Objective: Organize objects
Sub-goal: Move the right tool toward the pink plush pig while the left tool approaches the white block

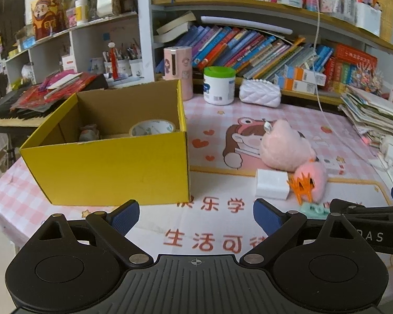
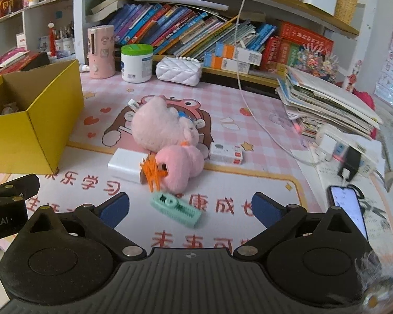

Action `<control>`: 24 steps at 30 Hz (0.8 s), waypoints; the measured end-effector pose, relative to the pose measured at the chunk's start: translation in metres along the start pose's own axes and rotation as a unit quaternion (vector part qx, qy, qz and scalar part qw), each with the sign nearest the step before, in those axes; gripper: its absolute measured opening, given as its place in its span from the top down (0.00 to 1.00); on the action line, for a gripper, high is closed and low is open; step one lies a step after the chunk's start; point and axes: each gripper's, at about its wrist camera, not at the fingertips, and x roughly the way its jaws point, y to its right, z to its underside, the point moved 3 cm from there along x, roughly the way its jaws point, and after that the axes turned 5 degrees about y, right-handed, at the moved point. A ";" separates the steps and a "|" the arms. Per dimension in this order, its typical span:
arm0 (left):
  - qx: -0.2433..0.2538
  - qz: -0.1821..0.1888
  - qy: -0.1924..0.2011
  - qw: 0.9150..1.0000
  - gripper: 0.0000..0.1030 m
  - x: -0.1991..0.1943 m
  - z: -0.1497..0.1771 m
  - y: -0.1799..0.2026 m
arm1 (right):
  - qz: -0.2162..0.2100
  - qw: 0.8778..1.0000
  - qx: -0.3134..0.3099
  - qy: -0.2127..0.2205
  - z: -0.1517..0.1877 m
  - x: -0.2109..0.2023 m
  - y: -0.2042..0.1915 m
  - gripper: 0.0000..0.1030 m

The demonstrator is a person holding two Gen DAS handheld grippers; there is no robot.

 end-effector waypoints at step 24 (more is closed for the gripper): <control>-0.002 -0.035 -0.029 0.999 0.35 0.027 -0.007 0.024 | -0.104 0.989 0.096 -0.046 -0.028 0.098 0.020 0.16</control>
